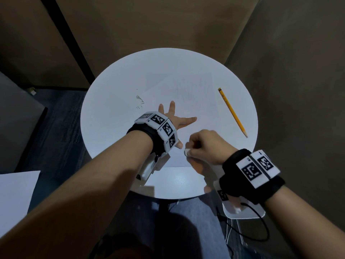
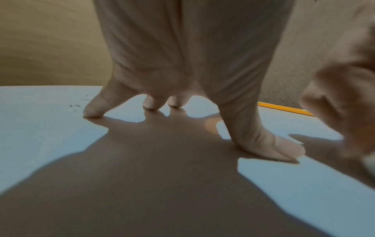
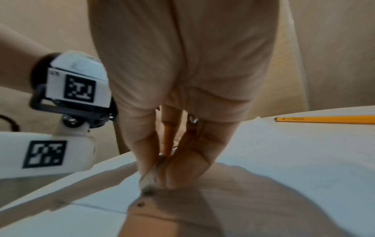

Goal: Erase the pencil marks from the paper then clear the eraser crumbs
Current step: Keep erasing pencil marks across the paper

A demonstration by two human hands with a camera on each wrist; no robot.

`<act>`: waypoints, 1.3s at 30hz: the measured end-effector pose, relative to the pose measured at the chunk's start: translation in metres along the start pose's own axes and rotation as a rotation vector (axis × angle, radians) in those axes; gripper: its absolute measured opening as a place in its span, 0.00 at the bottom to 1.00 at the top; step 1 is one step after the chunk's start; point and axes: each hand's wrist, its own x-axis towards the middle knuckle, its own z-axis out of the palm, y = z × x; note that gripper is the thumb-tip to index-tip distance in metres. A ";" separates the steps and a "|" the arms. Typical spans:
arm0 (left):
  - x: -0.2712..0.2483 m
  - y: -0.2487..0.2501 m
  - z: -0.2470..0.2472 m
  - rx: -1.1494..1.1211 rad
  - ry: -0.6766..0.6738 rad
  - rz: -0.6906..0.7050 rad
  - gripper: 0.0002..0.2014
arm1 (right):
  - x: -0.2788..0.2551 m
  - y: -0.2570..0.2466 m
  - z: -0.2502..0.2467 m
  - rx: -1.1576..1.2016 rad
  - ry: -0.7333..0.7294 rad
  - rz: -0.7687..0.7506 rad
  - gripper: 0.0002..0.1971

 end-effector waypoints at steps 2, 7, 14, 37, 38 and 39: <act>0.000 0.000 0.000 -0.001 -0.011 -0.001 0.52 | -0.002 -0.001 -0.003 -0.050 -0.117 0.005 0.11; 0.000 0.001 0.001 -0.001 0.001 0.002 0.52 | 0.004 -0.002 -0.003 0.022 0.046 0.002 0.05; 0.001 -0.001 0.001 -0.002 0.003 0.014 0.51 | -0.001 0.004 -0.004 0.027 -0.045 0.012 0.05; 0.006 -0.005 0.004 -0.024 0.025 0.019 0.52 | 0.000 0.004 -0.001 0.066 0.045 -0.005 0.07; 0.006 -0.005 0.004 -0.024 0.023 0.019 0.52 | -0.003 0.007 -0.001 0.047 0.005 -0.009 0.09; 0.005 -0.005 0.003 -0.022 0.020 0.020 0.52 | -0.008 0.008 -0.001 0.025 -0.058 -0.011 0.09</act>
